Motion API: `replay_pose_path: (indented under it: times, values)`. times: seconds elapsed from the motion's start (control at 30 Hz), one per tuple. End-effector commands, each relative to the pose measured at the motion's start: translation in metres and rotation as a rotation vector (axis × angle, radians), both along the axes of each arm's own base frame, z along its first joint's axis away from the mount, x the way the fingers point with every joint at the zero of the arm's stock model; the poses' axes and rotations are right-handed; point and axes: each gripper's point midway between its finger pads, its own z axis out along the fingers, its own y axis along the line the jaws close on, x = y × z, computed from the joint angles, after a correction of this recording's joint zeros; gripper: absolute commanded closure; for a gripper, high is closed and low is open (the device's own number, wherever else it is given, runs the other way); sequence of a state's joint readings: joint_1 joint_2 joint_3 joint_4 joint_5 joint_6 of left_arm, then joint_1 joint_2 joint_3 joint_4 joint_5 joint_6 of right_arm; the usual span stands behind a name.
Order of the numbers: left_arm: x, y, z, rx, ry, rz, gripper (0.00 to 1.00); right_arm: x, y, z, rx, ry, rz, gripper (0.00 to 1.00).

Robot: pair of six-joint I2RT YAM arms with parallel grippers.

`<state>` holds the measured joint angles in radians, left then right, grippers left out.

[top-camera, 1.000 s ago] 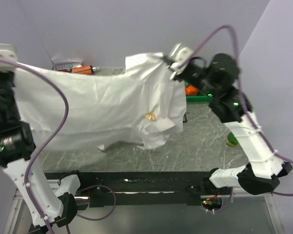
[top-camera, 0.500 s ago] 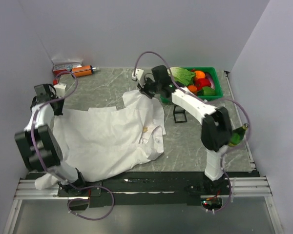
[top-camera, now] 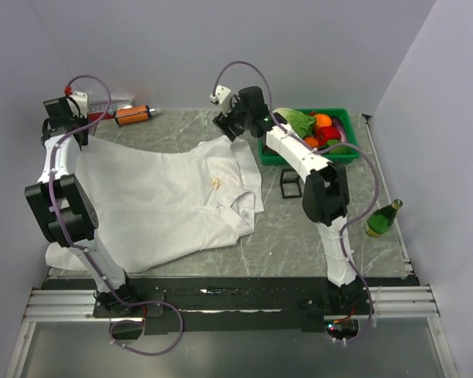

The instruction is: Remove the brooch from the garment

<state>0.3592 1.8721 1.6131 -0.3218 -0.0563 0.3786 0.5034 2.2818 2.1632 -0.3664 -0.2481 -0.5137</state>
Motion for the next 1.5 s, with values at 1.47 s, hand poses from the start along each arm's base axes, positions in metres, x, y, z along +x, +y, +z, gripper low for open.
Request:
replay_pose_path:
  times: [1.47]
  values:
    - [-0.047,-0.446,-0.13,-1.018,0.436,-0.754,0.55,-0.186,-0.021,-0.02,0.277,0.683,0.179,0.63]
